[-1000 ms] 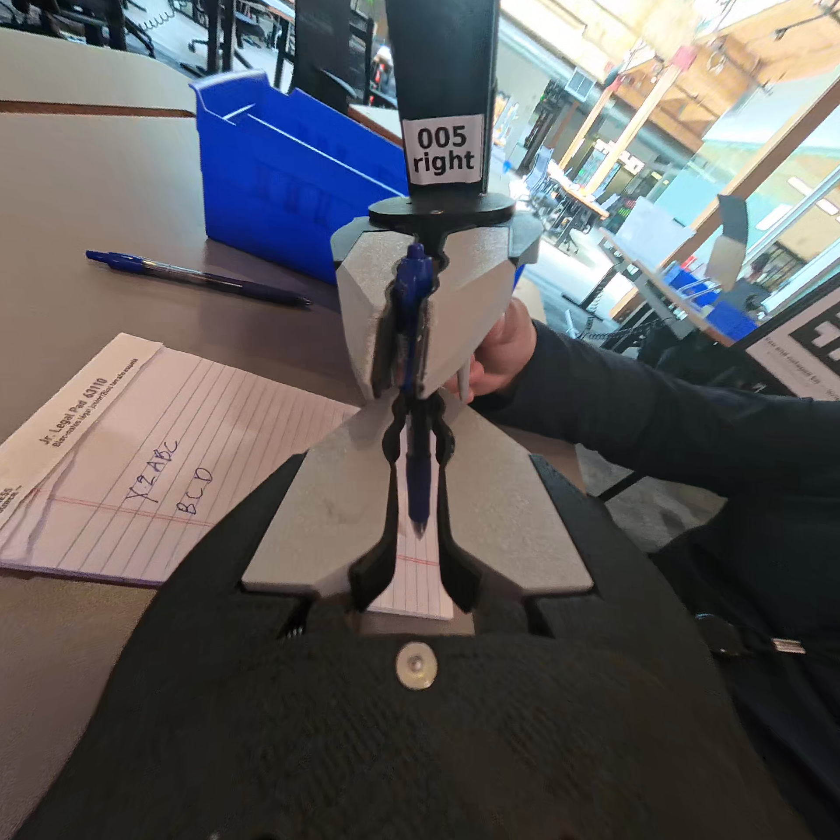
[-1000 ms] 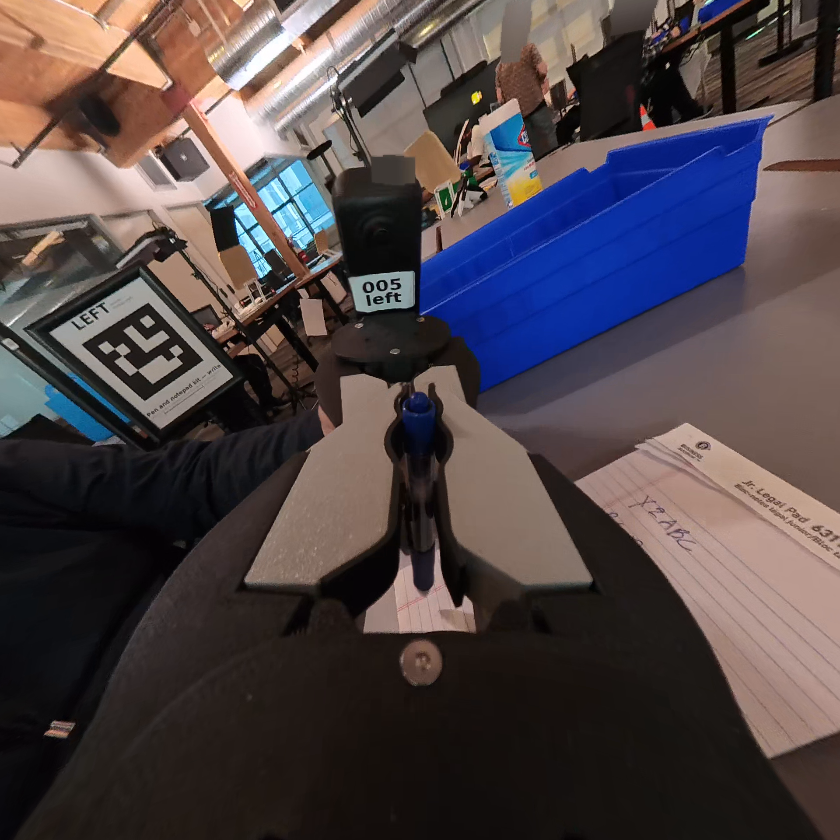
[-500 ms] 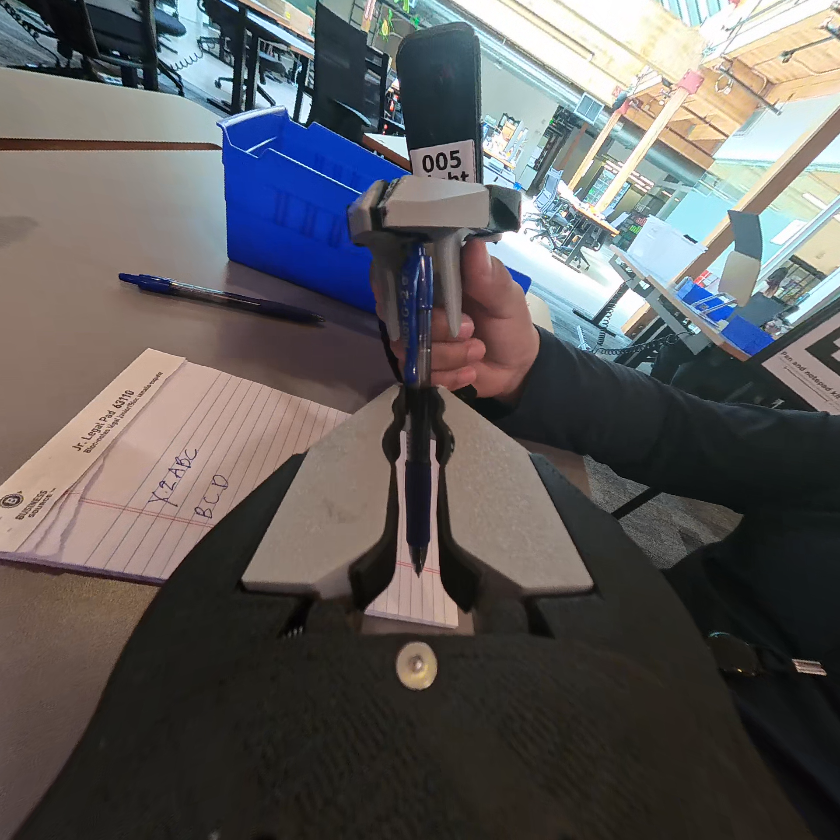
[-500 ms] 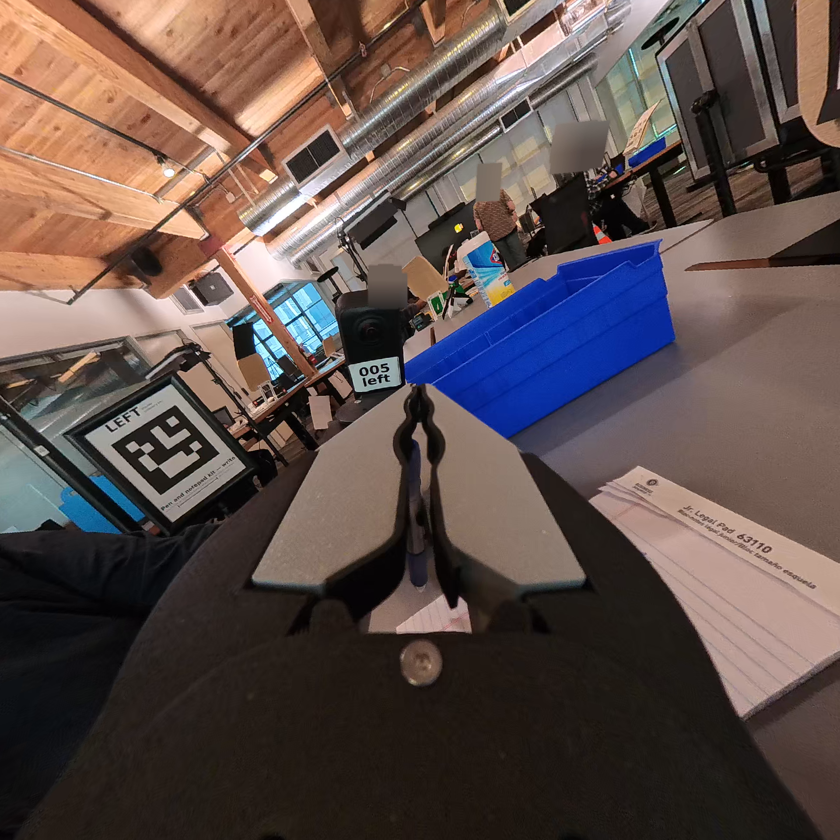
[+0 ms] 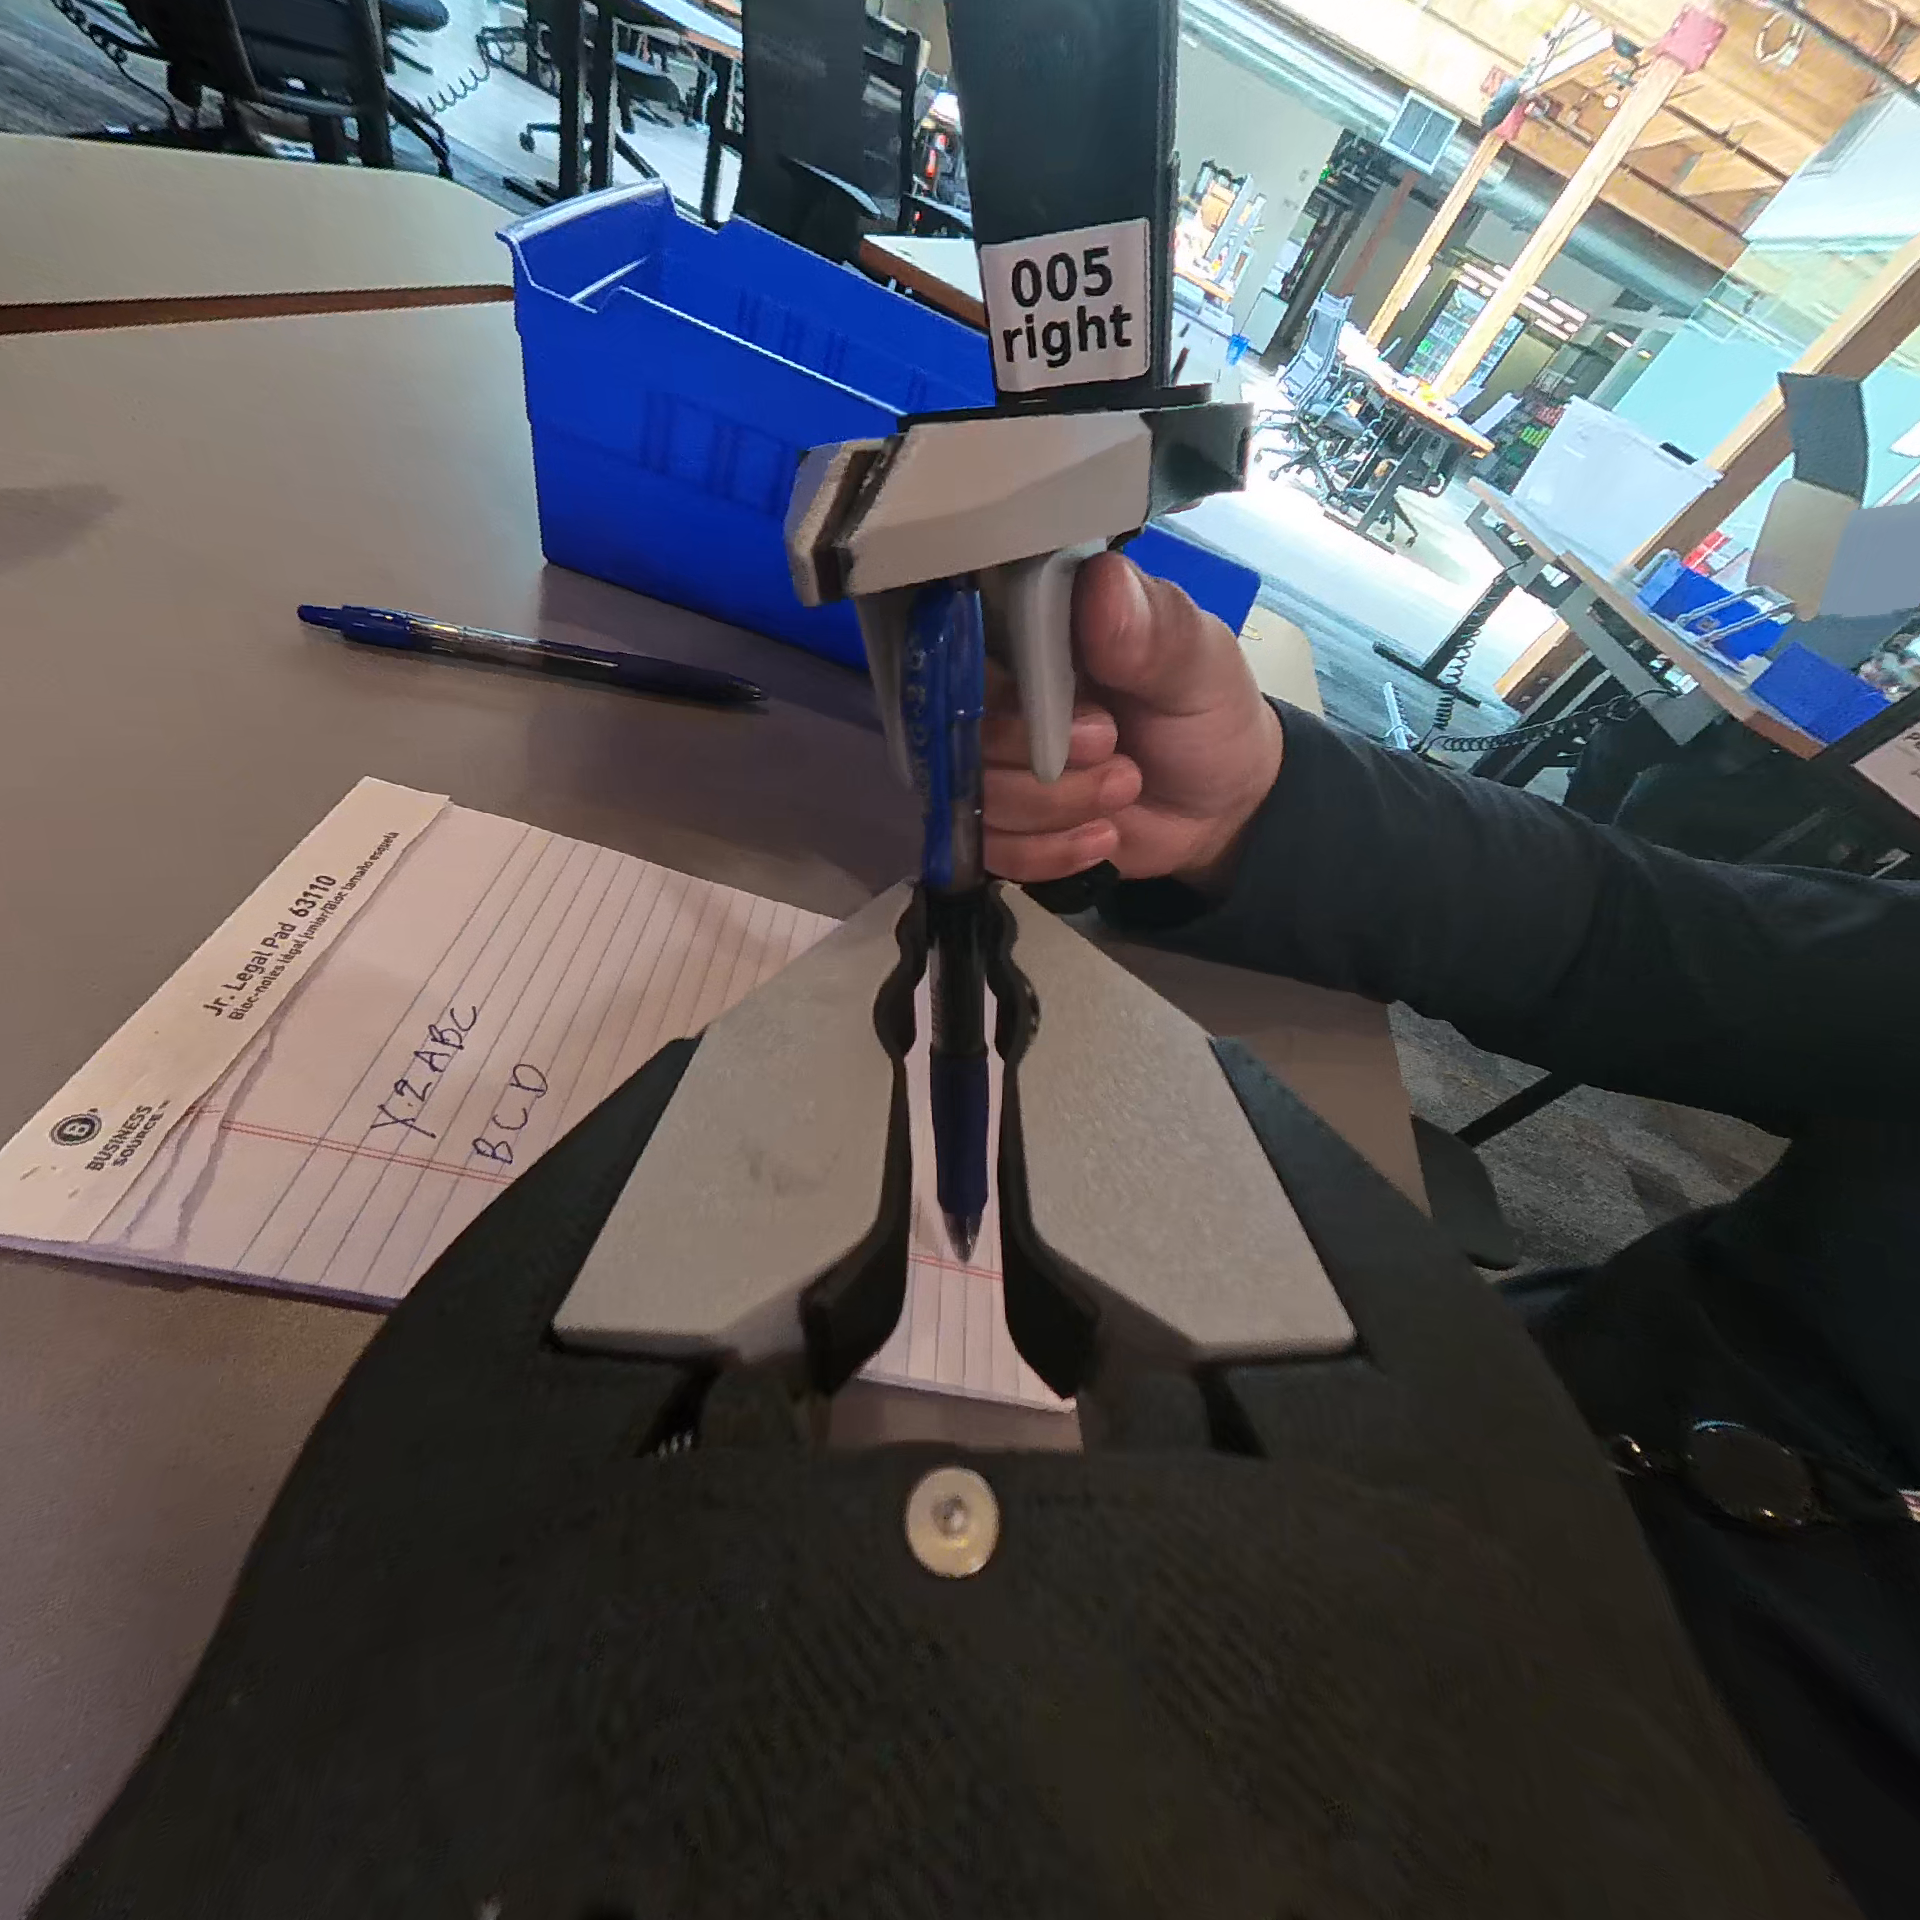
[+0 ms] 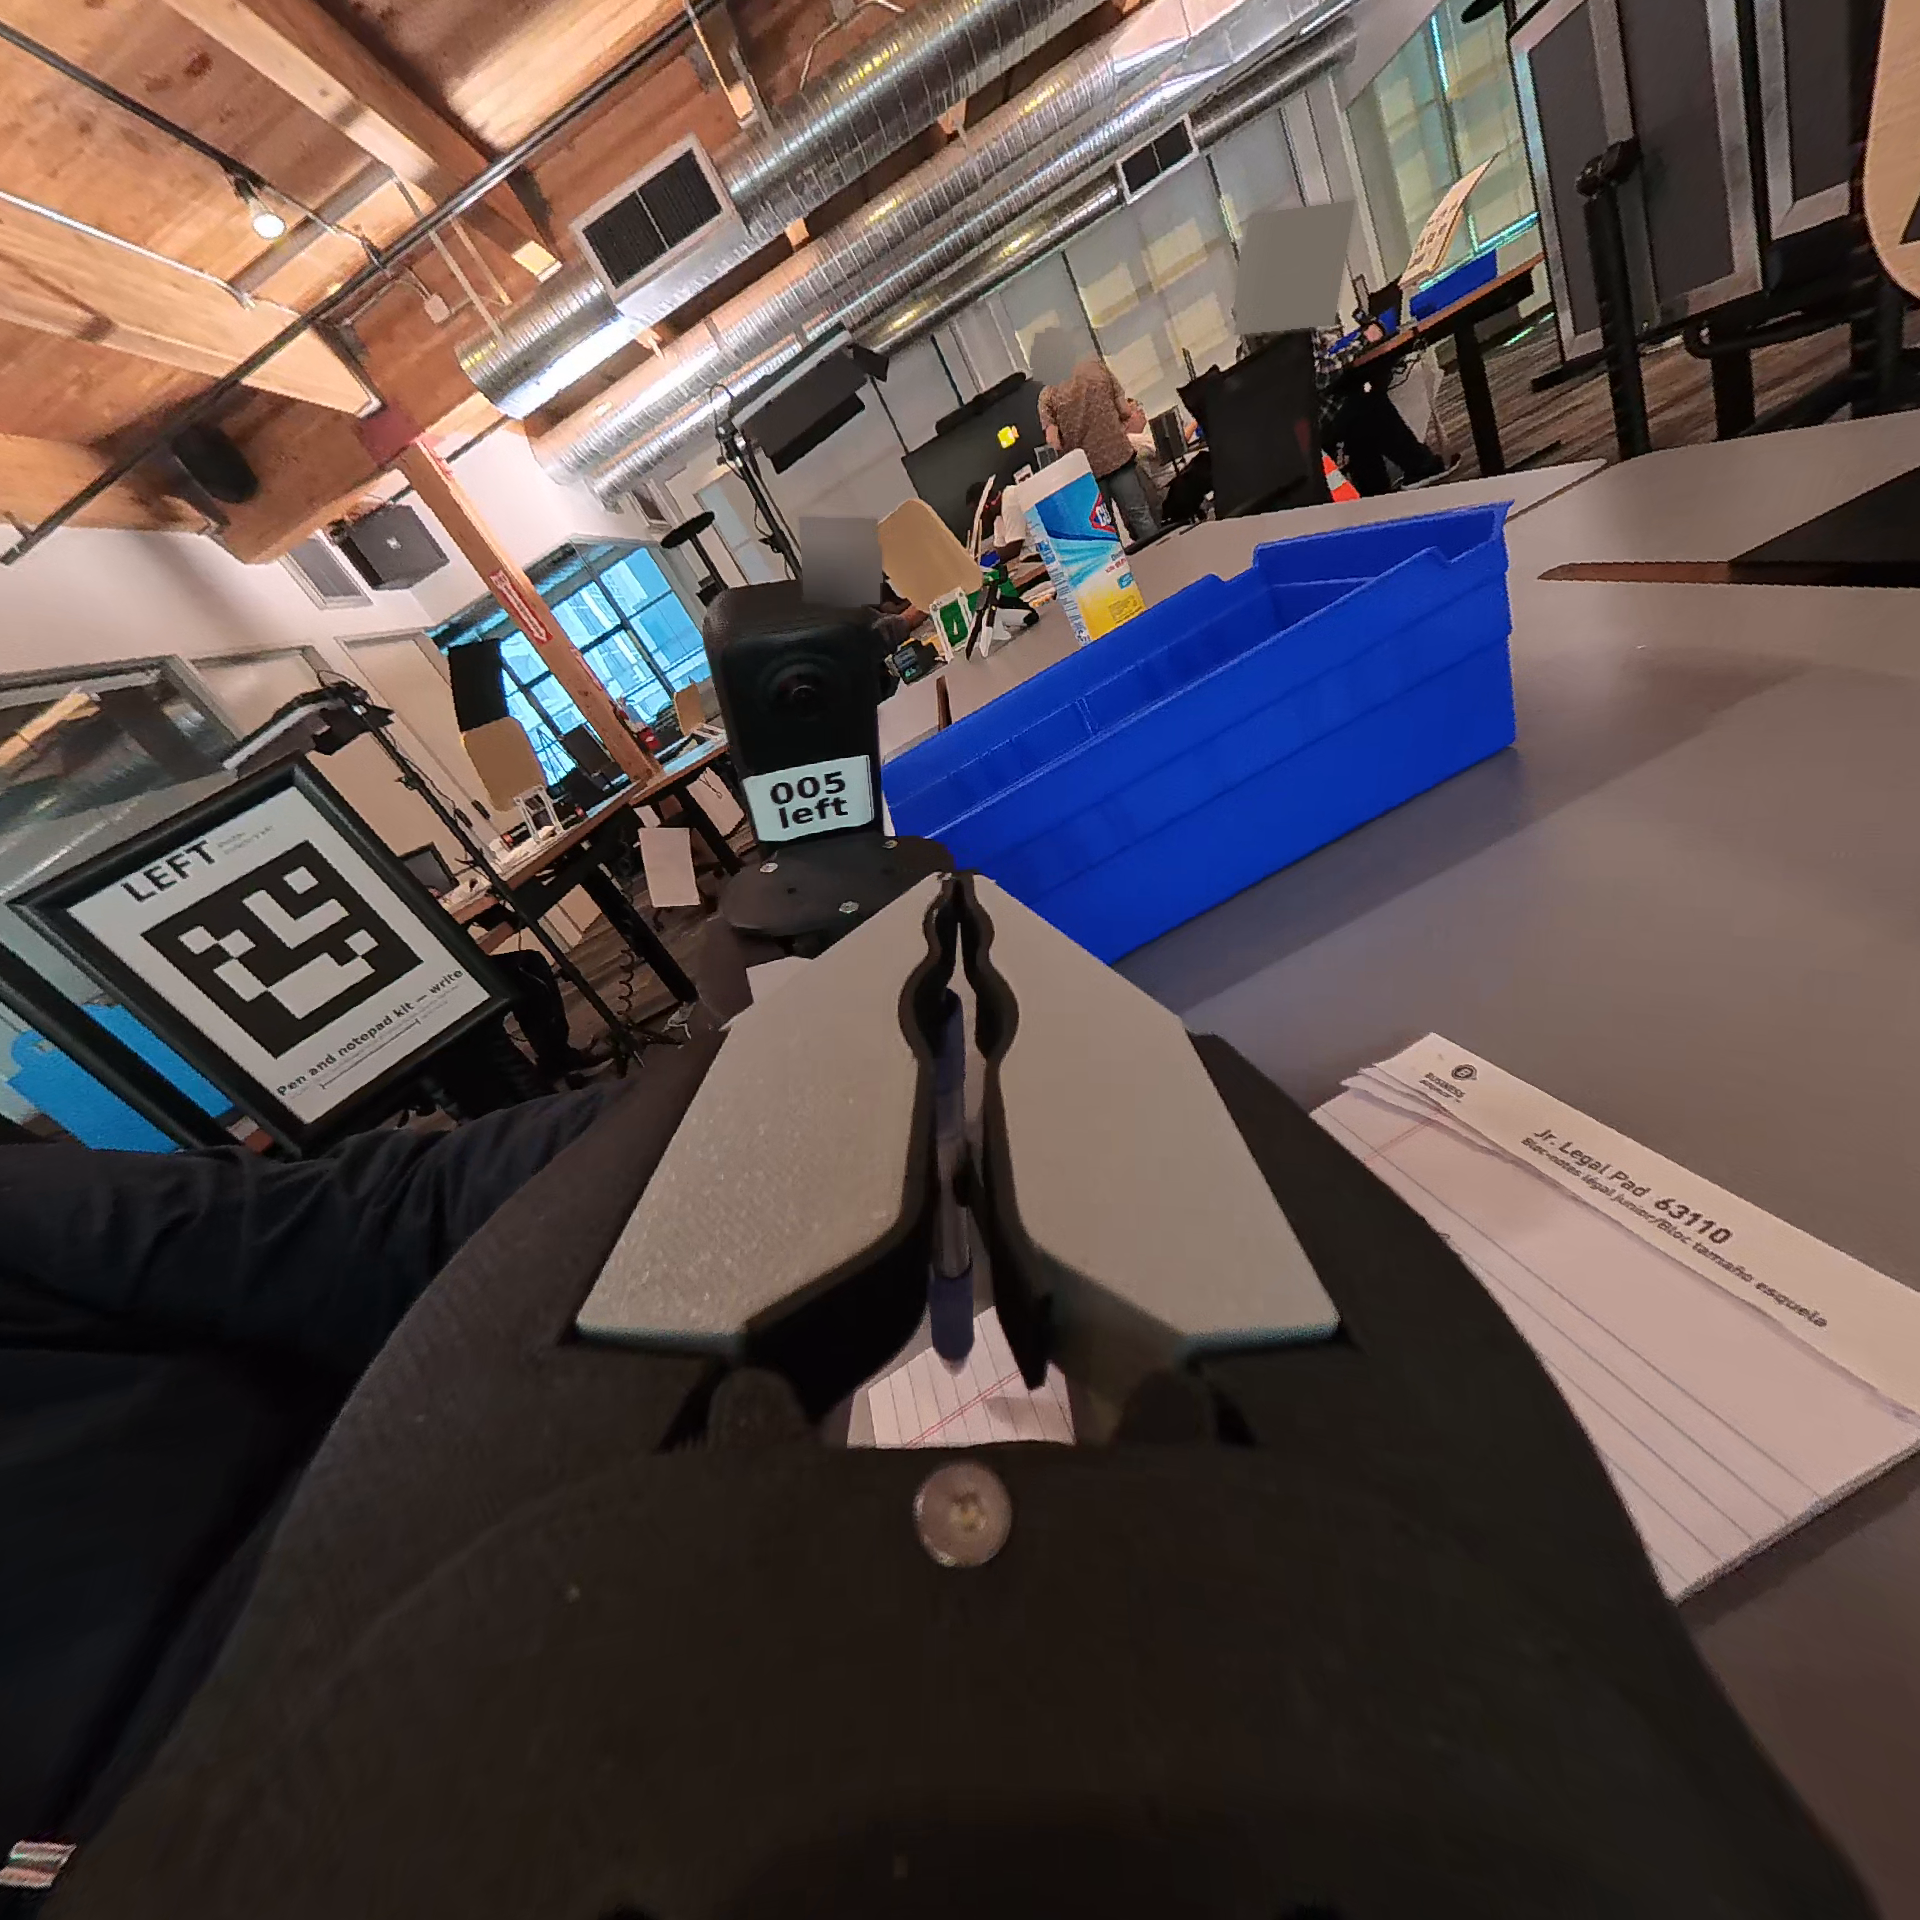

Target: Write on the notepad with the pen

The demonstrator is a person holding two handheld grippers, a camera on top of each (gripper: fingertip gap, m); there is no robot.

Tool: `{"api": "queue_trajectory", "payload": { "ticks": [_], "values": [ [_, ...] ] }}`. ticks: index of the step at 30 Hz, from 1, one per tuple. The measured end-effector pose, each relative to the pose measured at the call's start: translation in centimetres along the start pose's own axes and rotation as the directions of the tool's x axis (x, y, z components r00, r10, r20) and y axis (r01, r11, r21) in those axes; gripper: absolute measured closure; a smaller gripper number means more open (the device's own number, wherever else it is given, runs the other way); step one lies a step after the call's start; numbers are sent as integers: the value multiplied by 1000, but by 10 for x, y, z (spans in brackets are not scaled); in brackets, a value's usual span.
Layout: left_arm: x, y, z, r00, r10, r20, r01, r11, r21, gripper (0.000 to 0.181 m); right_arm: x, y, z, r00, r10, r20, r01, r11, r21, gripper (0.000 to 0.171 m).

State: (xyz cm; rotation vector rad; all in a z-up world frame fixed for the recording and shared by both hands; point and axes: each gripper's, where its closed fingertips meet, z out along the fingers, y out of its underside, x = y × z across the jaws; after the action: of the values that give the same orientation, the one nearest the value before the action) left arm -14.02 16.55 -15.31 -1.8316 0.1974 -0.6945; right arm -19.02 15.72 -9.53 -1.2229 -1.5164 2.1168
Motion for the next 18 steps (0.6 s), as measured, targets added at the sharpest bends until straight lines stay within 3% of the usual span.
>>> {"api": "queue_trajectory", "payload": {
  "ticks": [14, 18],
  "values": [
    [-1, -1, -1, 1000, 7, 14, -7, 1000, 6, 175, -2, 4, 2, 999, -28, -23, 27, 999, -32, 171],
    [3, -6, -2, 999, -15, -28, 16, 999, 38, 175, -7, -9, -3, 993, 95, 73, -100, 993, 66, 171]
  ]
}}
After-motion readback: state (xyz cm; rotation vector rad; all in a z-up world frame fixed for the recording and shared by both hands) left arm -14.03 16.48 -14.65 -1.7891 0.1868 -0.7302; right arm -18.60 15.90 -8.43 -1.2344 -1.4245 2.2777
